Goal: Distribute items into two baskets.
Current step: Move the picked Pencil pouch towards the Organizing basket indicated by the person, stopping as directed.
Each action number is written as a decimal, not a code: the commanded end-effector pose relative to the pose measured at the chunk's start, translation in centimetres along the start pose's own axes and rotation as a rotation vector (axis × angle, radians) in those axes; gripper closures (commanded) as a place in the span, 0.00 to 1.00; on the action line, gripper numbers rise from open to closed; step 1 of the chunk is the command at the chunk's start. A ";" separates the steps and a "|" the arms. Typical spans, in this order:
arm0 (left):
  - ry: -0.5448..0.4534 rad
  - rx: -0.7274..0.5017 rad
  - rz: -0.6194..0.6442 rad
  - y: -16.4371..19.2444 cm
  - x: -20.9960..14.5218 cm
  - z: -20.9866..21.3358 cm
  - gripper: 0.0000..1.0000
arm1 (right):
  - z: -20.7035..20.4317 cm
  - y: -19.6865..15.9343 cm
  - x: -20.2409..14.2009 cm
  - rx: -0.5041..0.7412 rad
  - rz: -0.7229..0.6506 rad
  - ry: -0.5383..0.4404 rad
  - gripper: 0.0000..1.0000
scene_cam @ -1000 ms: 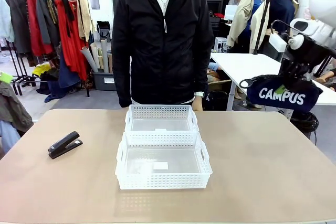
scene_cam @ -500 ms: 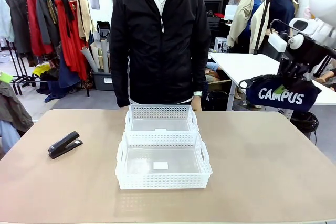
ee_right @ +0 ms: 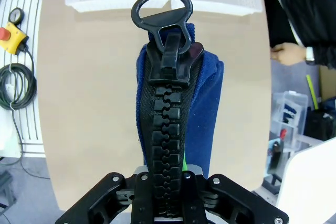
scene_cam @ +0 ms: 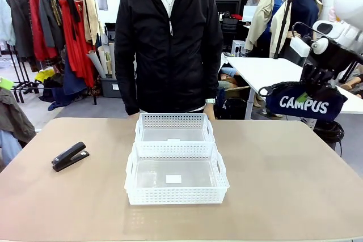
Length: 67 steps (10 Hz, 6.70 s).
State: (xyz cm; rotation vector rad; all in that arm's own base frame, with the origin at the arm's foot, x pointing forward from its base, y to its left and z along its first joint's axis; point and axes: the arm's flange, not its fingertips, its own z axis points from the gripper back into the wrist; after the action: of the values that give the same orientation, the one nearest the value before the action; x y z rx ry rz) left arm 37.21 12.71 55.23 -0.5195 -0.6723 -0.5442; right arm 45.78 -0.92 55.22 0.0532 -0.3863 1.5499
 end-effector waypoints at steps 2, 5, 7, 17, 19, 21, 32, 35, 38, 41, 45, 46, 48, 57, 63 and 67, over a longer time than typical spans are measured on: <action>-0.004 0.002 -0.002 0.0 0.0 0.1 0.00 | 0.3 0.0 0.1 -0.009 -0.019 0.004 1.00; -0.004 0.002 -0.002 0.0 0.0 0.1 0.00 | 0.3 0.0 0.1 -0.009 -0.019 0.004 1.00; -0.004 0.002 -0.002 0.0 0.0 0.1 0.00 | 0.3 0.0 0.1 -0.009 -0.019 0.004 1.00; -0.004 0.002 -0.002 0.0 0.0 0.1 0.00 | 0.3 0.0 0.1 -0.009 -0.019 0.004 1.00; -0.004 0.002 -0.002 0.0 0.0 0.1 0.00 | 0.3 0.0 0.1 -0.009 -0.019 0.004 1.00; -0.004 0.002 -0.002 0.0 0.0 0.1 0.00 | 0.3 0.0 0.1 -0.009 -0.019 0.004 1.00; -0.004 0.002 -0.002 0.0 0.0 0.1 0.00 | -2.3 -1.5 3.3 0.014 0.003 0.030 1.00; -0.004 0.002 -0.002 0.0 0.0 0.1 0.00 | -4.2 -4.9 5.2 0.023 0.059 0.043 1.00; -0.004 0.002 -0.002 0.0 0.0 0.1 0.00 | -5.8 -7.8 7.4 0.034 0.090 0.075 1.00; -0.004 0.002 -0.002 0.0 0.0 0.1 0.00 | -7.6 -9.6 9.4 0.053 0.102 0.086 1.00; -0.004 0.002 -0.002 0.0 0.0 0.1 0.00 | -10.5 -10.8 11.8 0.074 0.076 0.093 1.00; -0.004 0.002 -0.002 0.0 0.0 0.1 0.00 | -10.9 -10.9 12.1 0.075 0.074 0.089 1.00; -0.004 0.002 -0.002 0.0 0.0 0.1 0.00 | -11.8 -11.1 12.9 0.066 0.062 0.096 1.00; -0.004 0.002 -0.002 0.0 0.0 0.1 0.00 | -14.9 -12.5 16.5 0.052 0.037 0.087 1.00; -0.004 0.002 -0.002 0.0 0.0 0.1 0.00 | -9.7 -7.7 12.3 0.076 0.109 0.056 1.00; -0.004 0.002 -0.002 0.0 0.0 0.1 0.00 | -7.8 -1.4 4.8 0.119 0.037 0.041 1.00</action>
State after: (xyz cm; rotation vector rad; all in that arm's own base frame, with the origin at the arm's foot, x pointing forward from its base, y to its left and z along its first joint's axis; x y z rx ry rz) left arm 37.22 12.73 55.22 -0.5192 -0.6722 -0.5437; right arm 50.14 6.91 50.21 0.0839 -0.2045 1.6004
